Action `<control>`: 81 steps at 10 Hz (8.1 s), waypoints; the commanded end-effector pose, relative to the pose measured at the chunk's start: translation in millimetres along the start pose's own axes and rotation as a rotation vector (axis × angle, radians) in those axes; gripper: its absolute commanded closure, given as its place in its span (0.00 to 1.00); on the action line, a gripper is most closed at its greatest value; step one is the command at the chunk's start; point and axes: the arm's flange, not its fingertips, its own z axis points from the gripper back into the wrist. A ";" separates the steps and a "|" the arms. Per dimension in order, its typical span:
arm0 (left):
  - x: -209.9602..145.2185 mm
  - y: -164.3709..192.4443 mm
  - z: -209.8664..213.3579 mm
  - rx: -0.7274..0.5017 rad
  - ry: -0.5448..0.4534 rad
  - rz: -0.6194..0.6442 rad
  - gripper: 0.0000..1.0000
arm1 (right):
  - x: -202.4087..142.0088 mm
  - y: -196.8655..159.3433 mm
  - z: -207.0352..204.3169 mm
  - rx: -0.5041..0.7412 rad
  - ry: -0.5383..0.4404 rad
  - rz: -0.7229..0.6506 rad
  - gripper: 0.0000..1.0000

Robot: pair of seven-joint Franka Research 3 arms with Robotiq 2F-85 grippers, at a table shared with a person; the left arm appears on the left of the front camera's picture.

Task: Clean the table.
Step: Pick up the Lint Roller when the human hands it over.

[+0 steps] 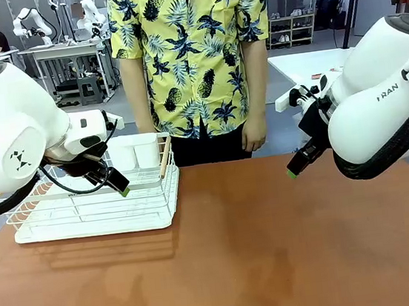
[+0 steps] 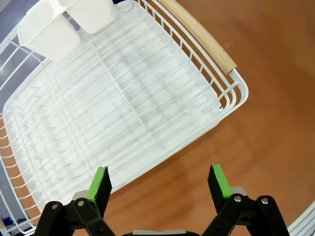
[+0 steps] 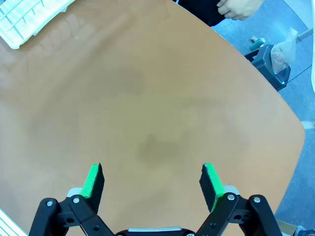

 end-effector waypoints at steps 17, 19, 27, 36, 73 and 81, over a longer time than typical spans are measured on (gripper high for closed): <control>-246.5 301.5 204.1 -1.051 -0.369 0.918 0.00 | -194.1 -293.1 179.2 0.844 -0.401 -1.008 0.00; -243.3 299.7 202.5 -1.027 -0.370 0.910 0.00 | -188.4 -287.2 169.8 0.770 -0.351 -0.999 0.00; -254.6 301.6 203.3 -1.045 -0.362 0.946 0.00 | -204.4 -298.7 180.1 0.847 -0.361 -1.029 0.00; -254.6 301.6 203.3 -1.045 -0.362 0.946 0.00 | -204.4 -298.7 180.1 0.847 -0.361 -1.029 0.00; -254.6 301.6 203.3 -1.045 -0.362 0.946 0.00 | -204.4 -298.7 180.1 0.847 -0.361 -1.029 0.00; -254.6 301.6 203.3 -1.045 -0.362 0.946 0.00 | -178.1 -289.8 202.3 0.841 -0.449 -0.688 0.00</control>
